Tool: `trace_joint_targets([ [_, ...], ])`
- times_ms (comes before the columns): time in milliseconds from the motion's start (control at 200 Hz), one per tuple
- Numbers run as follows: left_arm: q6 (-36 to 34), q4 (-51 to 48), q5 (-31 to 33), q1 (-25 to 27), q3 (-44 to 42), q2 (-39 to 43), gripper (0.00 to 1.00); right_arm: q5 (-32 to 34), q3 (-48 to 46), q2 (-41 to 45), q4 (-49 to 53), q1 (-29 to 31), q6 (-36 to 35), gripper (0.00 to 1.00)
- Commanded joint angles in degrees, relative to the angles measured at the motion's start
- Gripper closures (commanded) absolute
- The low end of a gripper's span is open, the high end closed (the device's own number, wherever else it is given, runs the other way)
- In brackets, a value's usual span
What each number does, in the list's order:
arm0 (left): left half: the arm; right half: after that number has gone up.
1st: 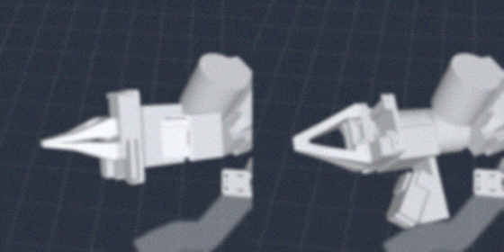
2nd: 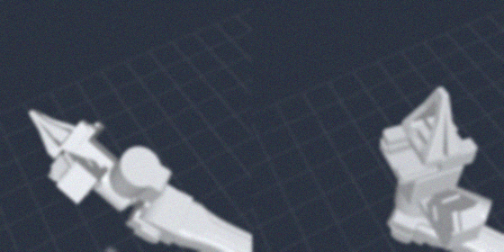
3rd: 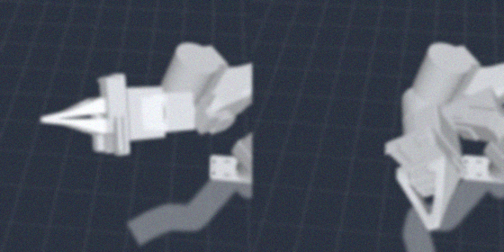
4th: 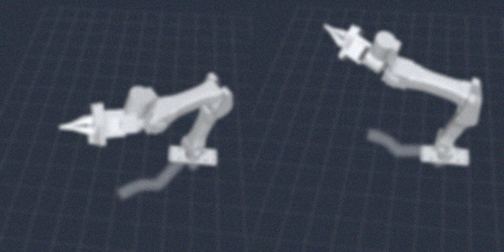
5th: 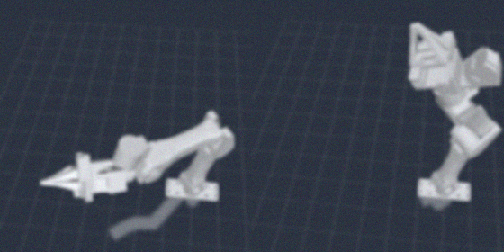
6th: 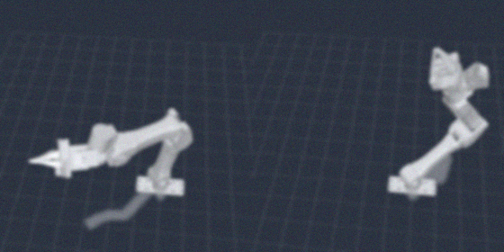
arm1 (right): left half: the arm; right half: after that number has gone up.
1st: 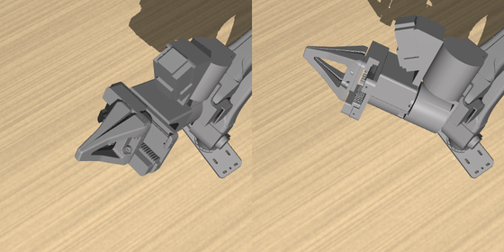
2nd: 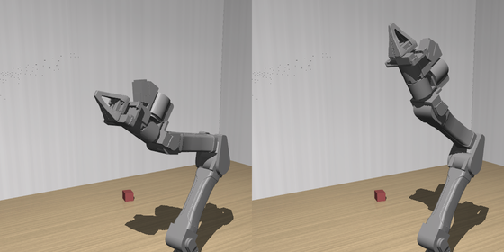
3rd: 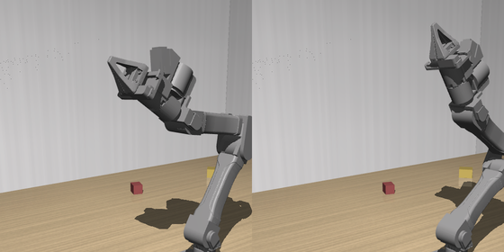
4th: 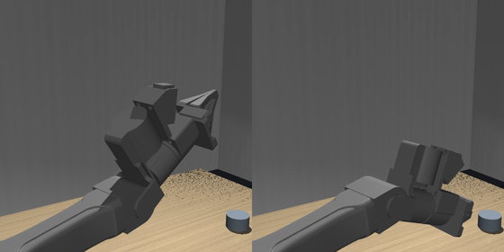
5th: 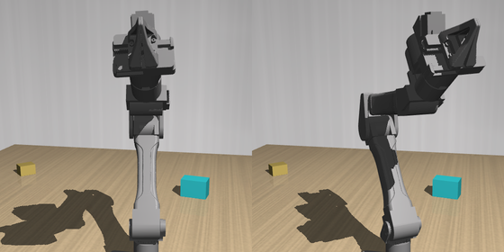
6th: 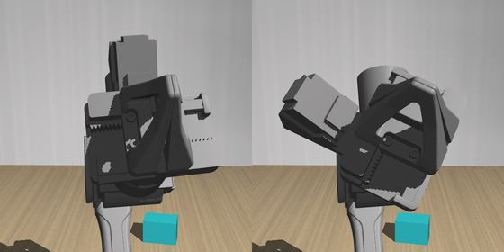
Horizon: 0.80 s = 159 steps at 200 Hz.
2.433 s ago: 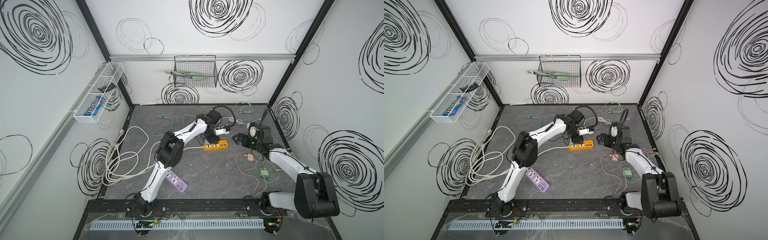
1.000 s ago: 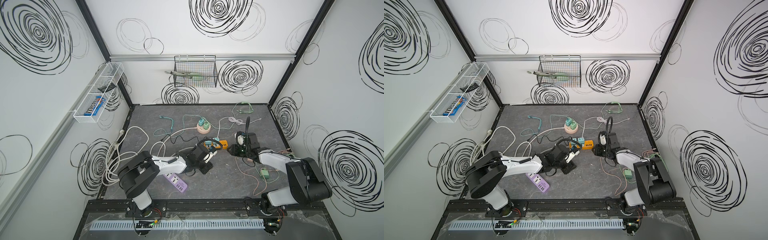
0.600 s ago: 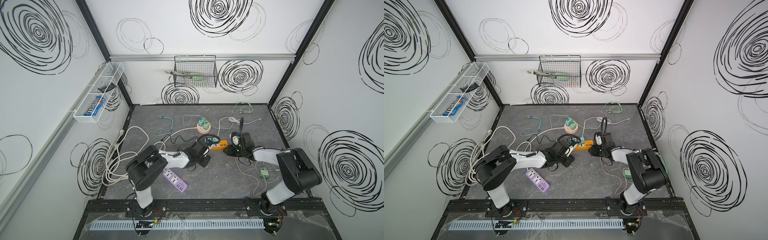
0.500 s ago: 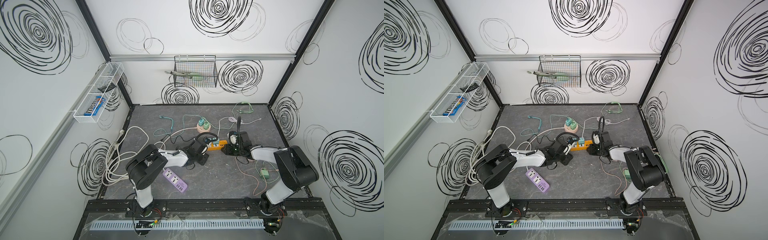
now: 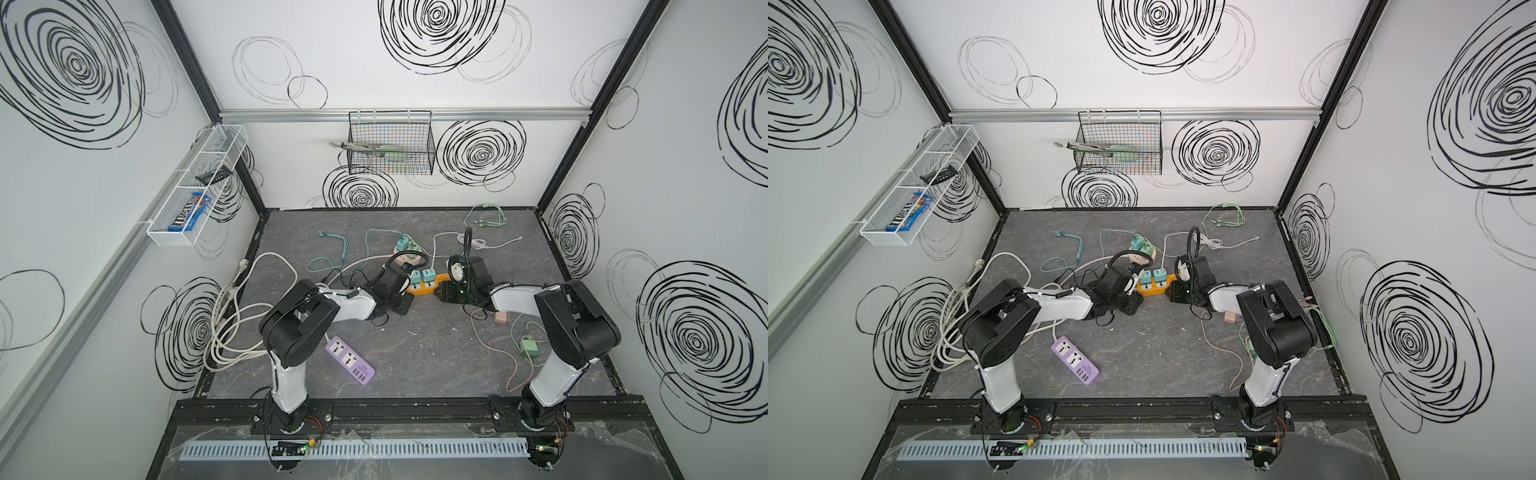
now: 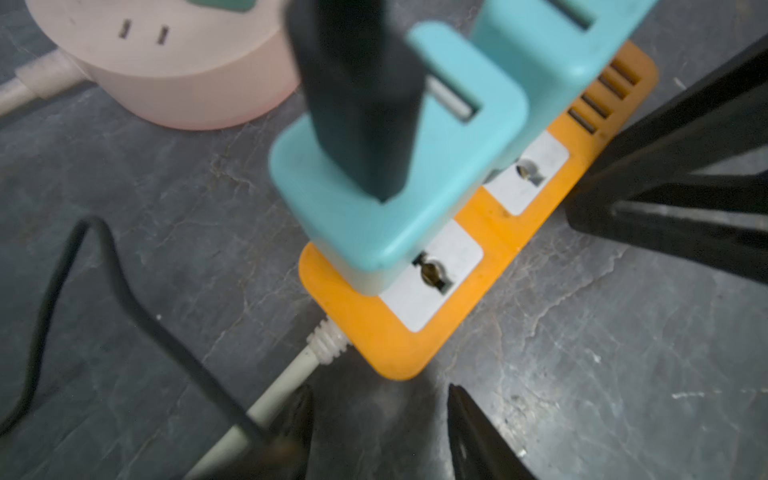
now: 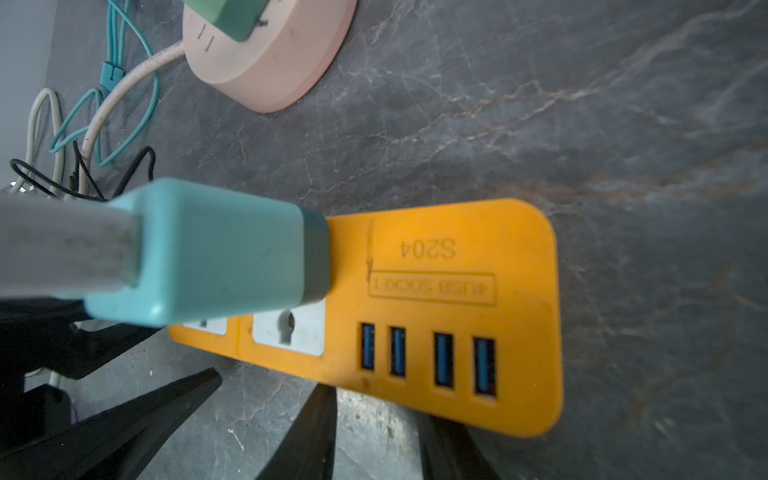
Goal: Insert the plug
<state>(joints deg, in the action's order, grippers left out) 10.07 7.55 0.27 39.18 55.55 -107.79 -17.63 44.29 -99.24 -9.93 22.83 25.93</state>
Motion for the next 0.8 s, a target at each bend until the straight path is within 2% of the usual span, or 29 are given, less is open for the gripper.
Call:
trace_joint_targets([
  [0,-0.40,1.02,1.78,-1.03,2.51,-1.32,0.44,0.80,0.25,-0.20,-1.09,0.66,1.31,0.60],
  [245,0.21,-2.21,3.48,-0.99,2.74,1.80,0.33,0.84,-2.03,4.48,-2.55,0.76,1.21,0.52],
  [350,2.39,-3.42,5.17,-0.60,0.32,5.78,0.26,1.34,-3.39,7.25,-2.40,0.78,0.49,0.43],
  [420,4.43,-4.51,7.02,-0.51,-1.47,8.43,0.17,1.87,-4.09,8.79,-1.78,0.75,-0.19,0.37],
  [530,7.16,-6.88,8.38,-0.34,-4.19,12.73,0.12,2.43,-5.08,11.13,-1.47,0.78,-0.92,0.26],
  [665,10.03,-10.77,11.41,0.28,-6.78,18.10,0.00,2.46,-6.20,13.85,-1.65,0.88,-1.84,0.16],
  [725,11.70,-12.62,13.29,0.32,-7.56,19.99,0.04,4.35,-7.11,15.55,-2.13,1.20,-1.68,0.05],
  [735,11.92,-12.79,13.60,0.36,-7.67,20.34,0.04,5.04,-7.29,15.73,-2.33,1.31,-1.61,0.00],
  [790,13.45,-13.62,15.89,0.37,-8.55,21.98,0.04,7.22,-8.49,17.56,-3.34,1.48,-1.13,0.03],
])
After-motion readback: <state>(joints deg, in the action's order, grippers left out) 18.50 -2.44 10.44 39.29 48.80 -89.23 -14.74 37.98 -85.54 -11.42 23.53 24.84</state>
